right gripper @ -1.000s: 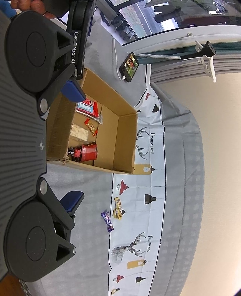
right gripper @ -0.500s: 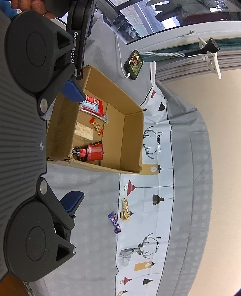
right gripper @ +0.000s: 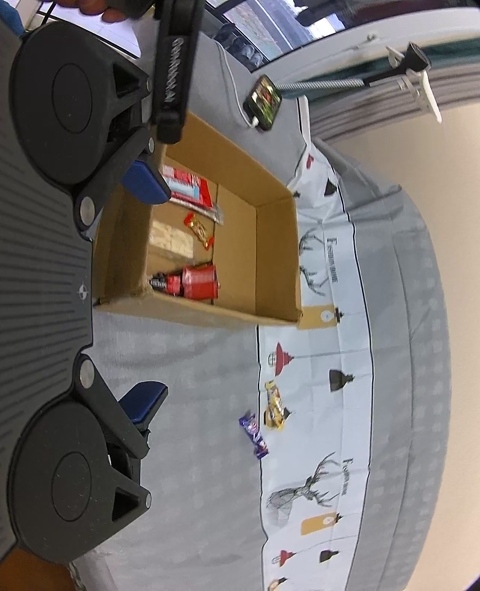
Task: Organize snacks
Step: 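Move both tools toward the yellow snack bar and purple candy bar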
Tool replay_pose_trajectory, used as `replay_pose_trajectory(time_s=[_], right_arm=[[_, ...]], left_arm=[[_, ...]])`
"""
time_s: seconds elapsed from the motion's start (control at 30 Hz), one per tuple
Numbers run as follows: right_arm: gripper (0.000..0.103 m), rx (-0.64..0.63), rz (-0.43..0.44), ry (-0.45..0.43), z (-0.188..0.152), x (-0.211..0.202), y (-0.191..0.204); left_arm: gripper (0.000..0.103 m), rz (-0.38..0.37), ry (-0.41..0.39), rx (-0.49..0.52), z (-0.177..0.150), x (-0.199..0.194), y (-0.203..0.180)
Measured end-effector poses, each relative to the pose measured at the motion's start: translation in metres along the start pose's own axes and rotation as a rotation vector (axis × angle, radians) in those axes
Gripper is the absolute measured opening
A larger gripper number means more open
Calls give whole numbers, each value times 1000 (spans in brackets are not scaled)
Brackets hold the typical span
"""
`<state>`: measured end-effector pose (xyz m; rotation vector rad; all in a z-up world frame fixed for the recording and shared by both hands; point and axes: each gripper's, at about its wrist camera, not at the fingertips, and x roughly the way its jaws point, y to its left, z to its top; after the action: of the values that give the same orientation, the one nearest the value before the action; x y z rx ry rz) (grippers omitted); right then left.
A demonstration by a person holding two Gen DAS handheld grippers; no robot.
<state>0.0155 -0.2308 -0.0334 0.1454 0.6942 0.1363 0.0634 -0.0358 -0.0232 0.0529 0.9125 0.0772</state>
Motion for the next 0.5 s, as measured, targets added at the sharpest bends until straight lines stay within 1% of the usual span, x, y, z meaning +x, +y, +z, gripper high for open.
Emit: replay_pose_trajectory(time_s=[0.17, 0.3, 0.4, 0.5], right_arm=[[102, 69, -65, -21, 13, 17, -38], [102, 154, -142, -36, 29, 44, -82], [102, 213, -215, -55, 47, 79, -120], [102, 279, -274, -55, 68, 132, -160]], left_arm=[[103, -25, -4, 56, 35, 10, -22], [103, -65, 36, 60, 67, 27, -41], [103, -62, 40, 67, 89, 41, -55], [103, -53, 32, 83, 111, 55, -69]])
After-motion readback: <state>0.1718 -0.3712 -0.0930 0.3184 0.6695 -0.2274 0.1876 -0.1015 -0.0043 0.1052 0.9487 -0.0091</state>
